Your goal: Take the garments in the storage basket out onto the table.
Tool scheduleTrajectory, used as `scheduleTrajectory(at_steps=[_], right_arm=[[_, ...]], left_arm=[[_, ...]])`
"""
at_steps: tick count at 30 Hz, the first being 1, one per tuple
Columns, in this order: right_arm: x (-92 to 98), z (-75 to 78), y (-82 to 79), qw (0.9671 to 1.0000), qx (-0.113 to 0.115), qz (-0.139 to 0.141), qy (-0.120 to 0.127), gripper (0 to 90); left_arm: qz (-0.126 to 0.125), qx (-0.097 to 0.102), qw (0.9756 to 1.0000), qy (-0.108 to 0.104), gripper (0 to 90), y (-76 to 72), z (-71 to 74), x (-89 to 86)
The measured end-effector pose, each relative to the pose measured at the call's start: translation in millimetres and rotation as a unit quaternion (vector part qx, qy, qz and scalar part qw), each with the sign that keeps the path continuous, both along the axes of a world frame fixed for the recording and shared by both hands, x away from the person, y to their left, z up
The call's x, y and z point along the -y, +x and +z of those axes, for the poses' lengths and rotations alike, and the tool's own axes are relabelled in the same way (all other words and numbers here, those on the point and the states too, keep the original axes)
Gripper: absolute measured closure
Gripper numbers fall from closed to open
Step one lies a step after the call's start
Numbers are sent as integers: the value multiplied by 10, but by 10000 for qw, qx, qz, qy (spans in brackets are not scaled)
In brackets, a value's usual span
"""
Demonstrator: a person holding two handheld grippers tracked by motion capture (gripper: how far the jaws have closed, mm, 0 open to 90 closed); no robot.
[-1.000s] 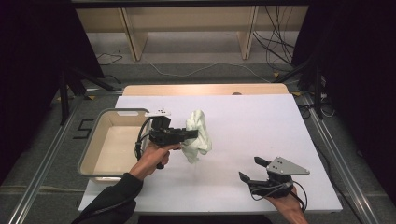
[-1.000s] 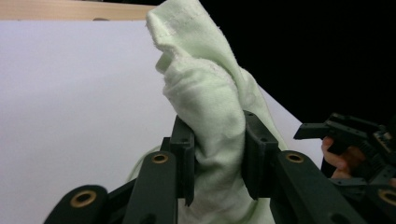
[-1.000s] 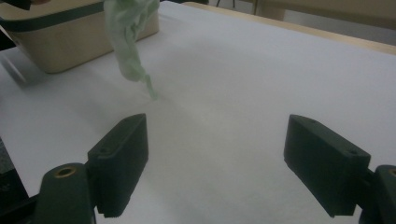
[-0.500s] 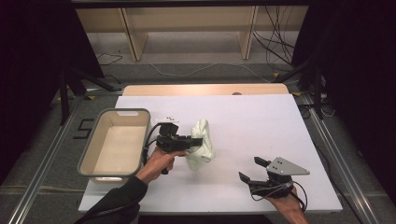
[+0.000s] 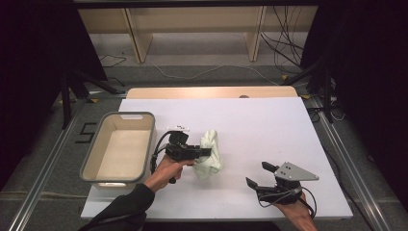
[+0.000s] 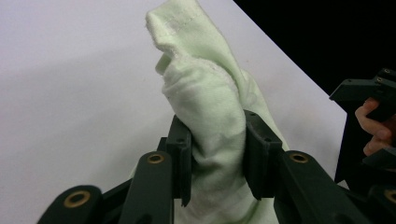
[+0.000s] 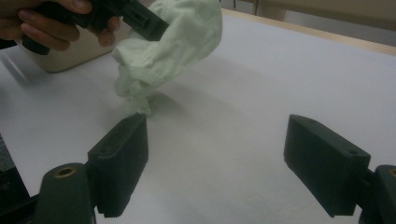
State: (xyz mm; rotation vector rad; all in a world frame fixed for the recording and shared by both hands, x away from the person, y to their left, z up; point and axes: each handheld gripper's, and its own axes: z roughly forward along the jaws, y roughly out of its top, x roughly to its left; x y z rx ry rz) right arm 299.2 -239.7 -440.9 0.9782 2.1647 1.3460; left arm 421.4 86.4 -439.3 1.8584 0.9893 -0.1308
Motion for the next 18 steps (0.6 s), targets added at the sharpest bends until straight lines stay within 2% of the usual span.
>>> scheduleTrajectory(at_steps=[4,9,18], right_arm=[[-1,-1,0,10000,9,8,8,228],[-3,0,-1,10000,-2,-3,-6,228],[-6,-5,-1,10000,-8,2,-4,228]], left_arm=[[12,-97,9999,-31,658,2,-31,9],[8,-149,9999,34,648,9,-80,29],[-54,-204,9995,249,622,17,-176,72]])
